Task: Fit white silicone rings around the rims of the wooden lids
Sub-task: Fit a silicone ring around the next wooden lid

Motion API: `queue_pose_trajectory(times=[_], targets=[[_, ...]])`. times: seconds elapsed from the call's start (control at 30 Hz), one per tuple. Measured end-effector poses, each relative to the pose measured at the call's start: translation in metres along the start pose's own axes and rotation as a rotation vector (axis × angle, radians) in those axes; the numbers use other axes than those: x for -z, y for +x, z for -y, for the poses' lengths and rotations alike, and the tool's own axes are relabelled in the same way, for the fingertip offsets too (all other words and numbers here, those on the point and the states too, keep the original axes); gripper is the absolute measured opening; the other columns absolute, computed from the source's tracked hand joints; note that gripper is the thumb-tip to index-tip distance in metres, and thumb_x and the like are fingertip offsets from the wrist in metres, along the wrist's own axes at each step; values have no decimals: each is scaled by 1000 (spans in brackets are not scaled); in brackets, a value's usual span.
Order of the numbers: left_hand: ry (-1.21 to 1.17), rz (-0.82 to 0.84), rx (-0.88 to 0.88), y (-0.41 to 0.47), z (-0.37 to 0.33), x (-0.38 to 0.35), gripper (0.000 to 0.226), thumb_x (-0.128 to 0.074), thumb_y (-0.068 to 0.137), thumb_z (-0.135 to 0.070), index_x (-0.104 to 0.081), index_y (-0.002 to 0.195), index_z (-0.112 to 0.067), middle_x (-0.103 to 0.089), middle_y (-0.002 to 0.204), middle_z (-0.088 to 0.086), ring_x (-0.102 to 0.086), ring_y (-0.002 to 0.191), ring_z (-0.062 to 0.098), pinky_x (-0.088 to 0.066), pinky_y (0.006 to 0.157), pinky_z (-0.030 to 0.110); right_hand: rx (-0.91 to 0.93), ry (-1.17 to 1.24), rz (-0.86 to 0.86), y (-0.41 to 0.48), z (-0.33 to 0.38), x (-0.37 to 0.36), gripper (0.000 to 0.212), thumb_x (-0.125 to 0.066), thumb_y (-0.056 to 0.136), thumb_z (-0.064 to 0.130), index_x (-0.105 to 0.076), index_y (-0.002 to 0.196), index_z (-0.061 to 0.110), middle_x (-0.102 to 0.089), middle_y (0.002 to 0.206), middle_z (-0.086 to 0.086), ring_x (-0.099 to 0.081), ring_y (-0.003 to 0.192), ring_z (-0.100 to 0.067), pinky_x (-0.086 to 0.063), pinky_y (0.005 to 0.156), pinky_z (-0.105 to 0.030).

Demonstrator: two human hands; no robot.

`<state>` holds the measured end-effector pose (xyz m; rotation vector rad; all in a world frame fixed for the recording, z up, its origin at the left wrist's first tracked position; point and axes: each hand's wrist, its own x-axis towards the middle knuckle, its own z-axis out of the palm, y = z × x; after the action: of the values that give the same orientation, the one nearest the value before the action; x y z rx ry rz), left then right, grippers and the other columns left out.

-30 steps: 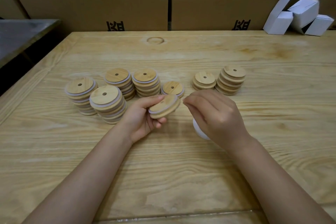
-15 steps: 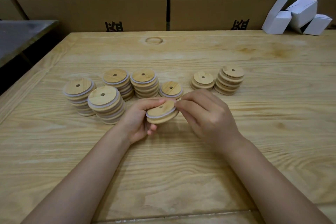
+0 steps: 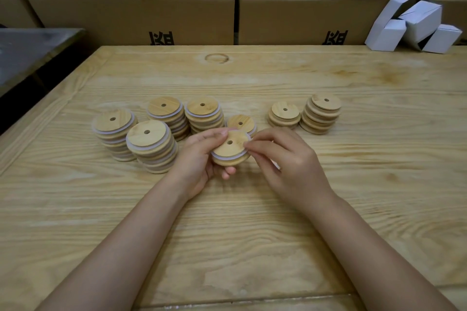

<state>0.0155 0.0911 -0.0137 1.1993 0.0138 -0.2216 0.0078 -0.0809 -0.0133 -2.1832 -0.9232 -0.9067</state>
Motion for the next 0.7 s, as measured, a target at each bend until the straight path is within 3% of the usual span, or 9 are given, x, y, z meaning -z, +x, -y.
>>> queue_pose_trajectory(times=[0.1,0.2,0.3,0.4,0.5,0.6,0.7], targets=[[-41,-8,67,1,-2,1,23,-46,93,-16,-63,102,-4,-67,61,7,-52,32,13,-39,30,16,141,-101,22,0,0,2,14,-65,84,-1,-72,96,-1,-67,89,-14,-61,75,-30,-51,67,-36],[-79,-17,94,2,-2,2,24,-45,94,-18,-65,99,-5,-66,59,5,-50,32,11,-38,30,15,129,-87,33,0,3,2,18,-63,87,9,-71,100,1,-67,96,-14,-61,81,-29,-50,71,-34],[-32,-28,10,3,2,-2,25,-43,95,-14,-64,103,-2,-67,64,10,-54,37,16,-42,33,19,-94,23,87,2,8,0,35,-69,82,29,-68,110,8,-64,108,-9,-61,96,-23,-50,83,-34],[112,-59,-103,2,9,-8,22,-46,94,-7,-65,107,-6,-69,77,8,-63,58,14,-48,43,20,-371,152,313,7,10,-6,65,-76,73,38,-53,130,17,-56,128,2,-50,119,-14,-38,102,-27],[136,-51,-140,0,11,-11,25,-48,93,-4,-59,116,-3,-68,75,1,-62,58,5,-47,46,17,-367,109,401,9,8,-14,68,-75,74,36,-48,134,17,-51,131,3,-45,123,-13,-32,106,-27],[143,-57,-156,-1,10,-13,30,-45,95,-11,-50,124,-10,-59,65,9,-58,45,13,-49,38,24,-415,108,349,19,2,-12,66,-75,74,31,-50,132,10,-50,125,-3,-47,118,-15,-33,101,-20],[153,-81,-170,0,10,-14,29,-41,97,-15,-44,126,-10,-63,76,12,-59,44,17,-48,38,27,-450,-17,324,35,-15,-12,66,-72,77,33,-48,133,7,-49,124,-6,-47,117,-18,-32,98,-20]])
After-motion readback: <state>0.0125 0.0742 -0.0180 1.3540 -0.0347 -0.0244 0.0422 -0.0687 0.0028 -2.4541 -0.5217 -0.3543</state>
